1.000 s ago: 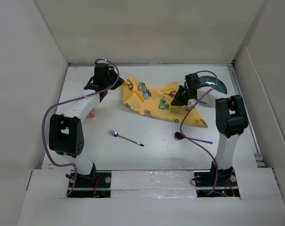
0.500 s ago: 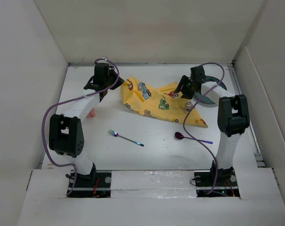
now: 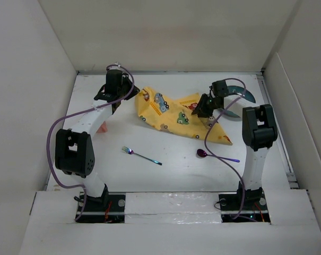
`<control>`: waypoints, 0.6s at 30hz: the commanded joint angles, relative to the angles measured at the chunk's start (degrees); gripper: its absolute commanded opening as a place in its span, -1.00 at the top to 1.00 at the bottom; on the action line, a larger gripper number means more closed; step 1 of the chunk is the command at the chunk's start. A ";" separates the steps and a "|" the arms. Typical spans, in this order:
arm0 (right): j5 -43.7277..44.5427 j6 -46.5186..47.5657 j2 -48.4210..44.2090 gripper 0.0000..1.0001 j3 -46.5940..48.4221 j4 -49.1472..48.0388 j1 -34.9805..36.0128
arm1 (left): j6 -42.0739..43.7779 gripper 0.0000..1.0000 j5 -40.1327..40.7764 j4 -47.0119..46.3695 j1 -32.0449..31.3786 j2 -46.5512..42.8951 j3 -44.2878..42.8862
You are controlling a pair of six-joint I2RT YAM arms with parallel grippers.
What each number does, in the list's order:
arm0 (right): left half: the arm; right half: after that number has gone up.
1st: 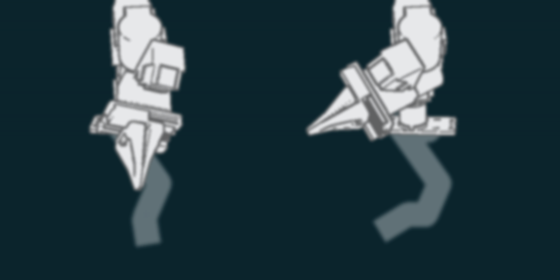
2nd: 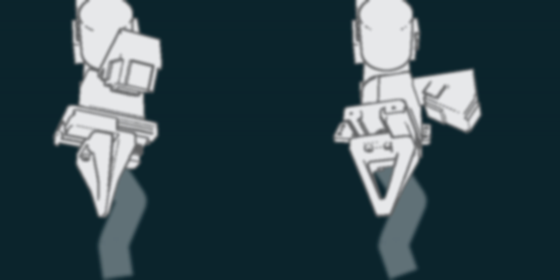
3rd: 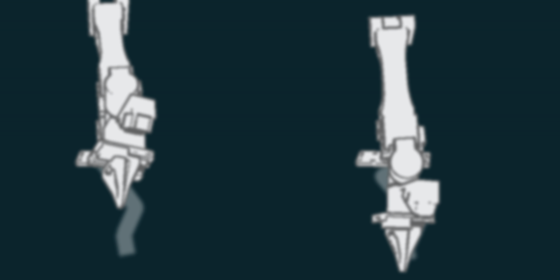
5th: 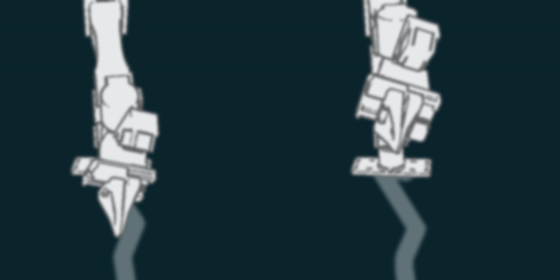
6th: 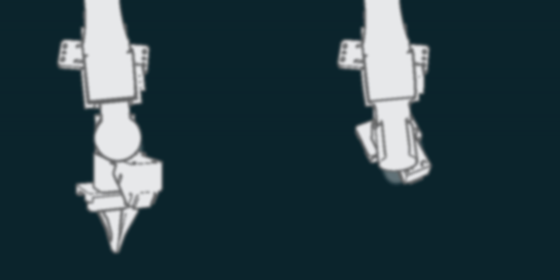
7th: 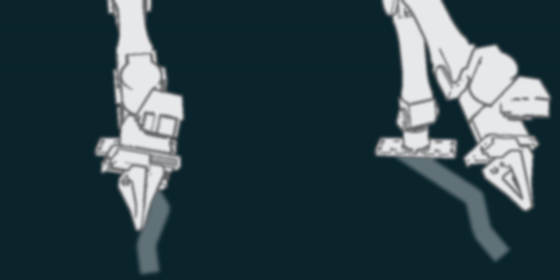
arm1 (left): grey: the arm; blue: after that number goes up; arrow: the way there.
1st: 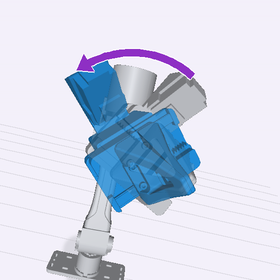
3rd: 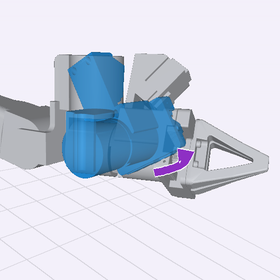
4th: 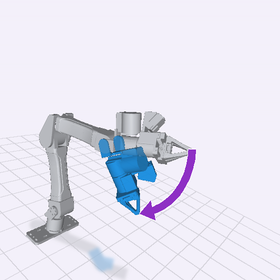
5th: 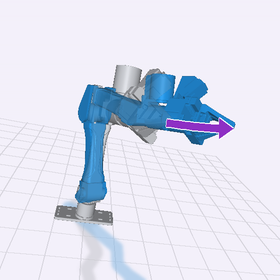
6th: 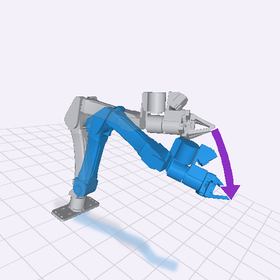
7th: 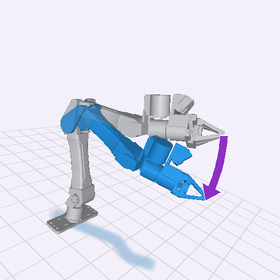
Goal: Set the dinner table for one person
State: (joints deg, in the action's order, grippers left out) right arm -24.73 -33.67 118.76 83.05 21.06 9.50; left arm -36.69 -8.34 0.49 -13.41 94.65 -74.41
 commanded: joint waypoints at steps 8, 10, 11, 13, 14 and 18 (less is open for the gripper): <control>-5.24 -1.22 -6.60 1.00 -3.32 -3.47 0.61 | 0.83 1.00 0.08 -1.11 0.05 -1.75 -2.58; -5.24 -2.19 -12.21 1.00 -4.29 -4.79 0.61 | 0.56 1.00 -0.54 -0.84 0.05 -2.97 -2.93; -4.89 -2.28 -14.50 1.00 -4.30 -4.71 0.61 | 0.65 1.00 -0.63 -0.67 0.05 -3.68 -3.54; -1.91 -1.84 -22.55 1.00 -3.42 -2.70 1.22 | 0.65 1.00 -0.28 0.81 0.05 -6.30 -5.38; -1.12 -1.49 -24.96 1.00 -2.81 -1.82 1.23 | 0.74 1.00 -0.10 1.17 0.05 -7.63 -6.00; 4.59 -0.17 -36.91 1.00 2.72 4.42 2.45 | 1.79 1.00 5.59 3.10 0.05 -14.48 -8.73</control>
State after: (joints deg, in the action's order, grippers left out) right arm -24.14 -35.09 90.78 80.27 23.18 10.83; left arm -36.27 -6.76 4.71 -13.41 89.34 -77.65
